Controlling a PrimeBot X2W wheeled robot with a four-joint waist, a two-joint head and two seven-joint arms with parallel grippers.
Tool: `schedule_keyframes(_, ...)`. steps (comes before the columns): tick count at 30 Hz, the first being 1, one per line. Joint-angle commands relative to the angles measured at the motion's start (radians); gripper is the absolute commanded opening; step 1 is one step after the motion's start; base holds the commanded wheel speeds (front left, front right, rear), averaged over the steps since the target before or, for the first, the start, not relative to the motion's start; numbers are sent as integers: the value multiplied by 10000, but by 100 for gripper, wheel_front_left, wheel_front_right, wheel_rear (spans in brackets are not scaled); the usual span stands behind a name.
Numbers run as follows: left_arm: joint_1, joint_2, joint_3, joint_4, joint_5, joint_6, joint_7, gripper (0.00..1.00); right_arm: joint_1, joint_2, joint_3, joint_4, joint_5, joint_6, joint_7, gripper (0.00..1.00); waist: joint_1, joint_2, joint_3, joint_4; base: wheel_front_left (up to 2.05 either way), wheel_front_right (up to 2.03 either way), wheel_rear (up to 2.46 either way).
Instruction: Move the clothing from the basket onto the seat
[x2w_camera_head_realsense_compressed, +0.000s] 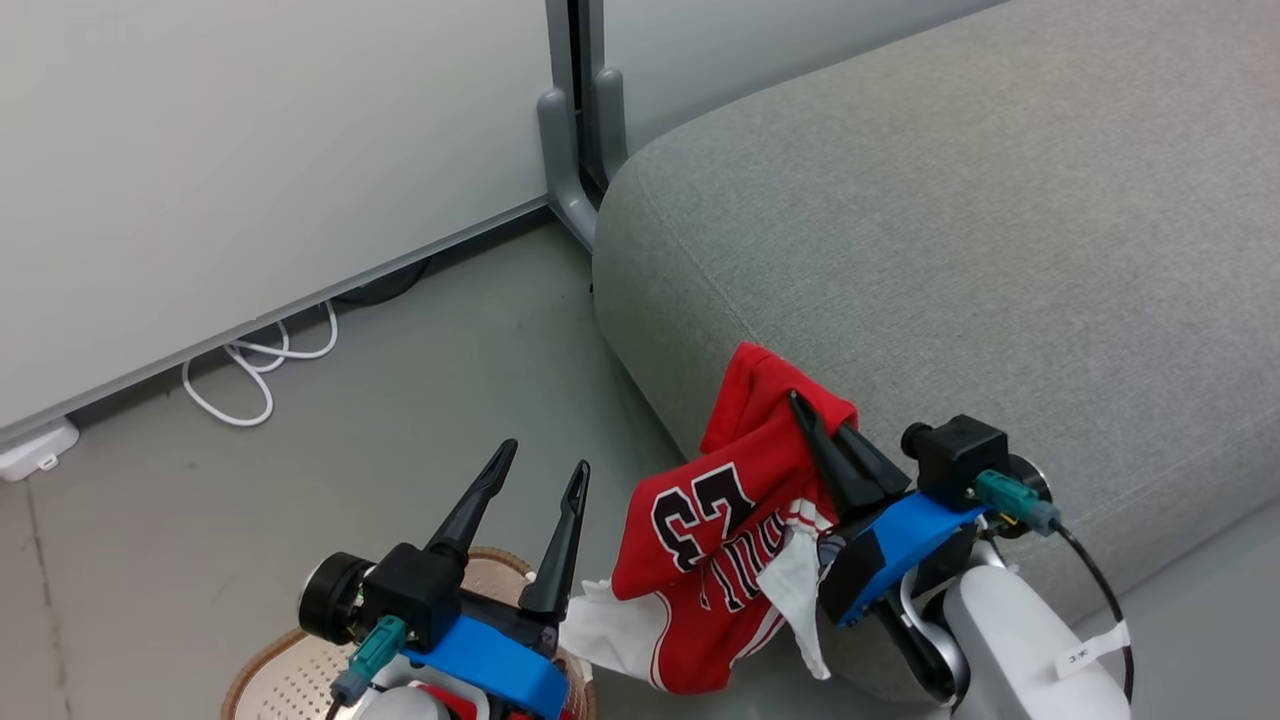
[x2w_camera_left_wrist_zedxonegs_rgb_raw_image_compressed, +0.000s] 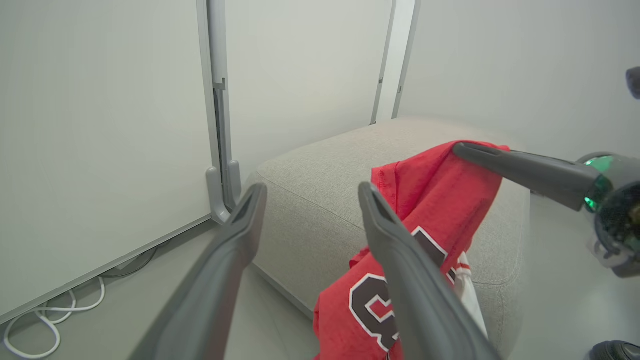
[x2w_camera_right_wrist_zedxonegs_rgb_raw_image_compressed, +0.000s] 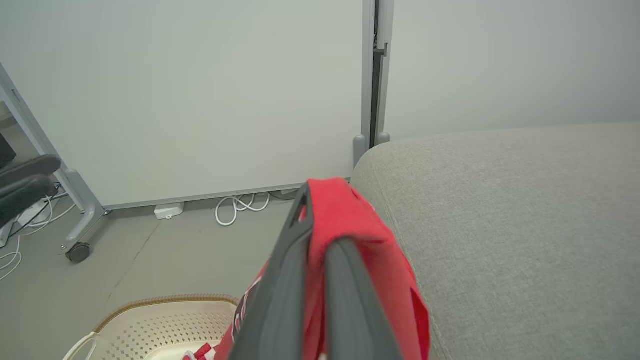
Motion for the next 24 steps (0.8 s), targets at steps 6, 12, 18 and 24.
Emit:
schedule_keyframes(6,-296,158,-135,-160,82,-25,-48,100,-1029,-521,-884,-201,573,1,292,0,0,0,457,344,0,0,0)
schedule_keyframes(12,-643,418,-569,-399,147,-26,-48,100,-2558,-1878,-2000,-123,602,0,919,0,0,0,1067,922,0,0,0)
schedule_keyframes(18,-1103,761,-845,-831,210,-26,-48,100,-3793,-2969,-3423,-85,809,1,1272,0,0,0,1980,1439,0,0,0)
schedule_keyframes(24,-1788,1182,-1105,-1399,280,-26,-48,100,-4913,-4113,-5068,465,856,0,1295,0,0,0,3213,1956,0,0,0)
